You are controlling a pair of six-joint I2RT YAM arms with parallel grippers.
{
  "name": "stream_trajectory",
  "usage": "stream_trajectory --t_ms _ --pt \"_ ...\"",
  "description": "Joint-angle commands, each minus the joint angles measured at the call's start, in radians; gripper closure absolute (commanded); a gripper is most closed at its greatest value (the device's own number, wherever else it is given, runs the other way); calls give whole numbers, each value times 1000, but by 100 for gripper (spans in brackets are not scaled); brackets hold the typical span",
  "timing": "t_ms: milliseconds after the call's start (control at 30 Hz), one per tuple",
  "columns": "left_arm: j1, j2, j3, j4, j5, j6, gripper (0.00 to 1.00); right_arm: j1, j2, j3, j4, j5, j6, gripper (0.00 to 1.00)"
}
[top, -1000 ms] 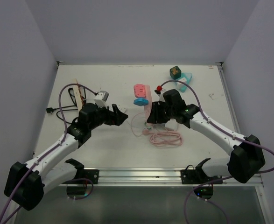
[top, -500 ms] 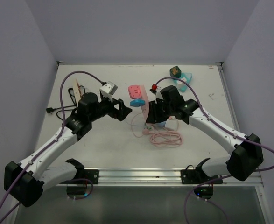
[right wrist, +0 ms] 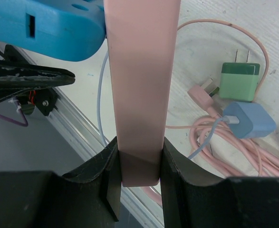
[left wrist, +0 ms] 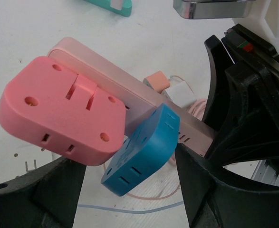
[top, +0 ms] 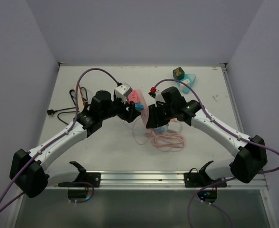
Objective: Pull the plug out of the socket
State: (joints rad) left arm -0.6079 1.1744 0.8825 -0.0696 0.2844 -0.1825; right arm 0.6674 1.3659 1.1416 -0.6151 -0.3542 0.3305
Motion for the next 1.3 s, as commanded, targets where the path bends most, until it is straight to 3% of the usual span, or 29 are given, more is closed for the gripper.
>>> stream_trajectory --t_ms 0,167,533,900,1267 --pt "-26 4 44 39 24 25 24 6 -5 61 45 -54 -2 100" --pt "-56 -9 6 37 33 18 56 6 7 56 54 -57 34 100" --pt "-95 -70 -39 36 9 41 99 4 65 64 38 0 22 100" --pt "-96 -123 4 -10 -8 60 100 -18 168 35 -37 195 34 100" --pt "-95 -194 72 -114 -79 52 100 -144 216 -29 -9 179 36 100"
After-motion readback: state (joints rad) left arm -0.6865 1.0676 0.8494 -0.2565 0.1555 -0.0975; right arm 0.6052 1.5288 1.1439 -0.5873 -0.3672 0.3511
